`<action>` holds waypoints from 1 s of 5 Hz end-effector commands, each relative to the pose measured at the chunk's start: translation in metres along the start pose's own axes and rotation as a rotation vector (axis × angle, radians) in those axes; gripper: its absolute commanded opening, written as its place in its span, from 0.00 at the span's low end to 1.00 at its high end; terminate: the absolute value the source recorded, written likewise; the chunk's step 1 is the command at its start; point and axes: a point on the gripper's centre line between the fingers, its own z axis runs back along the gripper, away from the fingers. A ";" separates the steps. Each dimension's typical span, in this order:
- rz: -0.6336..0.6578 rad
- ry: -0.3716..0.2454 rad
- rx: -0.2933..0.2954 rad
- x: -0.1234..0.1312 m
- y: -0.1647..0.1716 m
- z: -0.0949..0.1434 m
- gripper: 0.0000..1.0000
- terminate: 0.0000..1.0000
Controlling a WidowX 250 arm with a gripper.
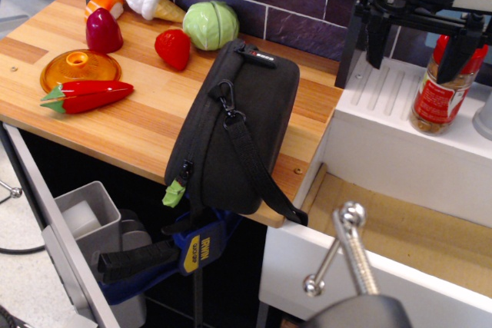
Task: Unzip zipper bag
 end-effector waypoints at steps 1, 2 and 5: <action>0.000 0.000 0.000 0.000 0.000 0.000 1.00 0.00; -0.042 -0.001 -0.032 -0.018 0.022 0.023 1.00 0.00; -0.227 0.085 -0.078 -0.093 0.106 0.061 1.00 0.00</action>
